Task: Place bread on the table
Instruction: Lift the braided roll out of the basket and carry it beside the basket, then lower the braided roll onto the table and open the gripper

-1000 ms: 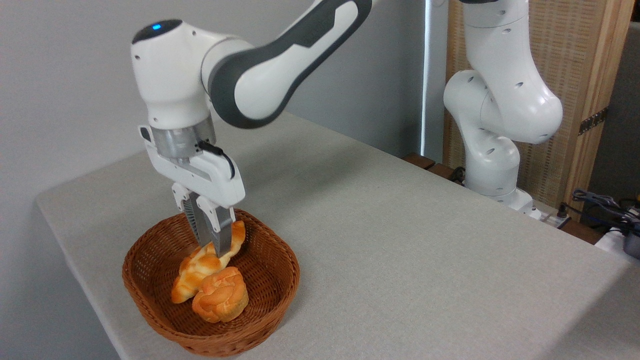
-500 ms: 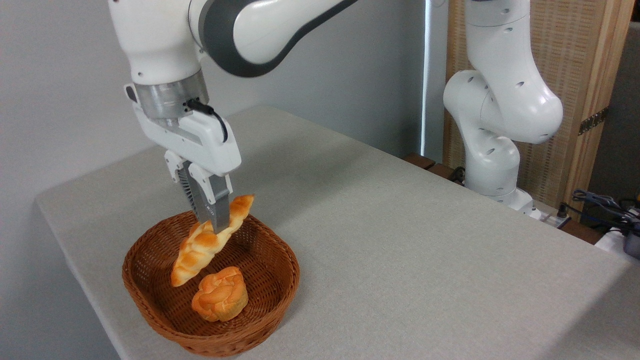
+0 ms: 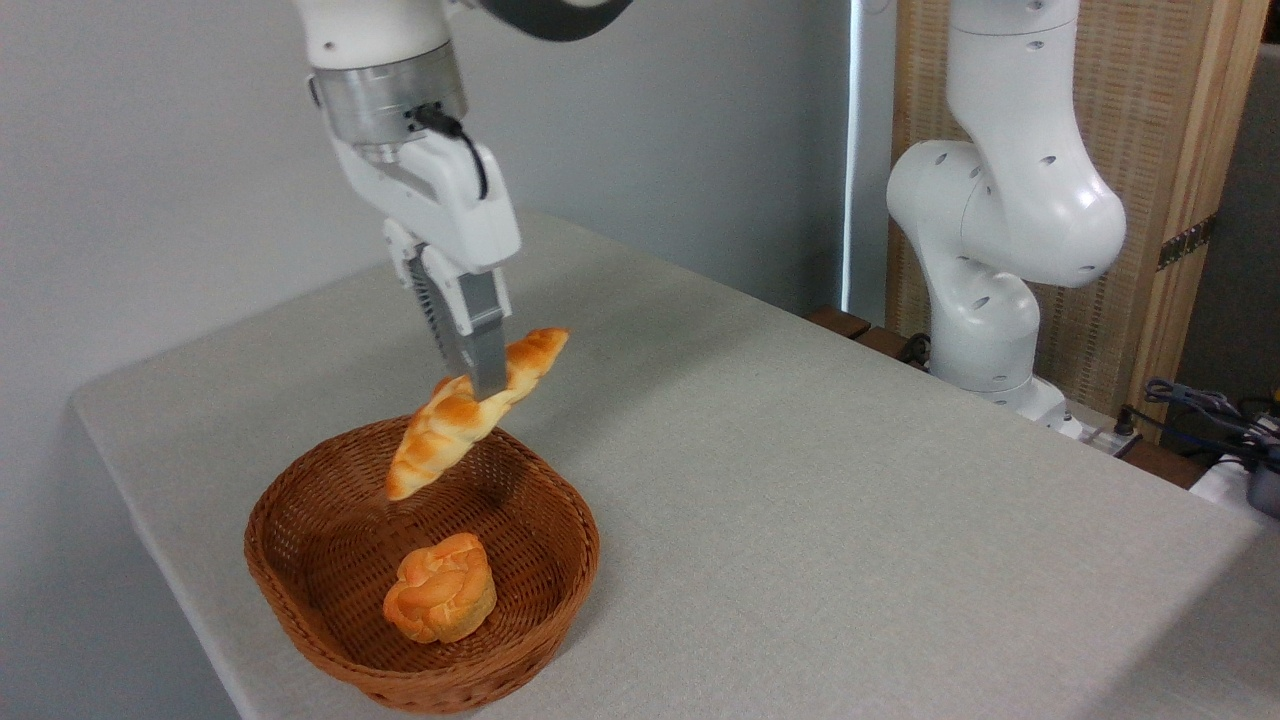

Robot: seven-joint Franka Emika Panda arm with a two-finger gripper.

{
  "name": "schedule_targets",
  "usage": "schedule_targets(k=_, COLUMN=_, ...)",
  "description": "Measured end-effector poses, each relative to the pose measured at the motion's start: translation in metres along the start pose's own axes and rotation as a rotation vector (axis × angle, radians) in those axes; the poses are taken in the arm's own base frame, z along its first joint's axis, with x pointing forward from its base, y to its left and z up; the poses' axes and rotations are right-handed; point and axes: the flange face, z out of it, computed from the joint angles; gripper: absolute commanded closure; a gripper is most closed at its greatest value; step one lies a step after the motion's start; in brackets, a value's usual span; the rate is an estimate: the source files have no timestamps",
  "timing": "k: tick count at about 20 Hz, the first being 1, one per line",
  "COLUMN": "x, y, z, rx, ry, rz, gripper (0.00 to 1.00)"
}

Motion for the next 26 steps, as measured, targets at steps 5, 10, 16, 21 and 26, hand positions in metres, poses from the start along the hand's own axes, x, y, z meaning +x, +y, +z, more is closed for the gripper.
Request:
schedule_targets(k=5, x=-0.041, y=0.019, z=-0.001, rx=-0.018, ry=-0.010, rz=0.056, gripper=0.63)
schedule_targets(k=10, x=-0.087, y=0.054, z=0.022, rx=-0.044, ry=-0.030, rz=0.134, gripper=0.63)
schedule_targets(k=16, x=-0.110, y=0.100, z=0.071, rx=-0.075, ry=-0.041, rz=0.202, gripper=0.40)
schedule_targets(k=21, x=-0.096, y=0.106, z=0.078, rx=-0.043, ry=-0.012, rz=0.231, gripper=0.06)
schedule_targets(k=26, x=-0.095, y=0.104, z=0.085, rx=-0.056, ry=-0.025, rz=0.221, gripper=0.00)
